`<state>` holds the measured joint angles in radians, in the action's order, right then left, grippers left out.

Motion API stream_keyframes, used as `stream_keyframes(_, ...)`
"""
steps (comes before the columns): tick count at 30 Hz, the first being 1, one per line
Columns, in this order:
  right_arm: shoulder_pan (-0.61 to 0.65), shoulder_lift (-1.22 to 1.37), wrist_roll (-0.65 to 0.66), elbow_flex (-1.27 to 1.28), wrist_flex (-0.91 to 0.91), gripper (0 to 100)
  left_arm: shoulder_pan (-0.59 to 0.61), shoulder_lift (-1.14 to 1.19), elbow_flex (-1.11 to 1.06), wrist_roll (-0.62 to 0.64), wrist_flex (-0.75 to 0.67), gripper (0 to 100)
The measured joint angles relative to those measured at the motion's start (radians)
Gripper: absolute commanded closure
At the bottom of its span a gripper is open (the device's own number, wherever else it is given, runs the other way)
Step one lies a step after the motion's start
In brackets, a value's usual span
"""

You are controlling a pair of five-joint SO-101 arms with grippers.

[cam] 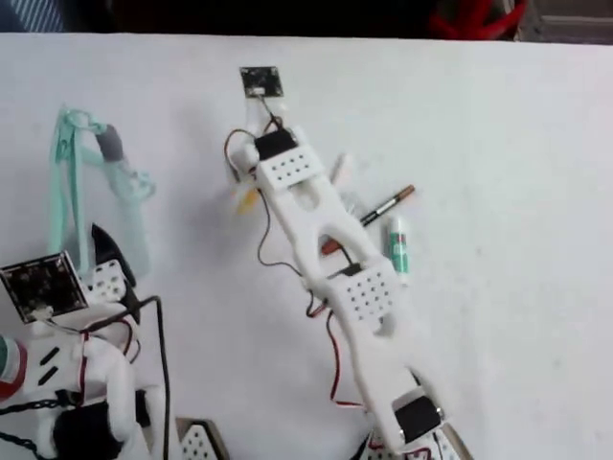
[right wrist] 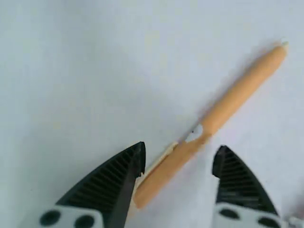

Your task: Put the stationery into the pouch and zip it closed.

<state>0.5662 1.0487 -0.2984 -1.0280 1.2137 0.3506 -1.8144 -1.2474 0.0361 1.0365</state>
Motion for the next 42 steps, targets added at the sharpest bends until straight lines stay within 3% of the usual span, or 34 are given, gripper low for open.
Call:
stream_keyframes(5, 0.002, 0.167, 0.048, -0.178, 0.031, 82.7, 0.000, 0.000, 0.000, 0.000, 0.000, 98)
stream_keyframes(9, -0.003, 0.218, 0.147, -0.279, 0.089, 99.4, 0.000, 0.000, 0.000, 0.000, 0.000, 98)
stream_keyframes(11, -0.011, 0.221, 0.199, -0.295, 0.120, 95.3, 0.000, 0.000, 0.000, 0.000, 0.000, 98)
stream_keyframes(14, -0.035, 0.227, 0.249, -0.310, 0.150, 98.5, 0.000, 0.000, 0.000, 0.000, 0.000, 98)
stream_keyframes(25, -0.117, 0.178, 0.278, -0.566, 0.465, 98.1, -0.014, 0.000, 0.069, 0.006, 0.002, 98)
stream_keyframes(29, -0.112, -0.012, 0.353, -0.529, 0.505, 98.1, -0.137, -0.008, 0.129, 0.018, 0.002, 98)
stream_keyframes(35, -0.160, -0.382, 0.382, -0.379, 0.506, 98.1, -0.451, 0.000, 0.135, -0.025, -0.006, 98)
stream_keyframes(42, -0.247, -0.934, 0.391, -0.146, 0.506, 98.1, -0.644, 0.041, 0.135, -0.031, -0.048, 98)
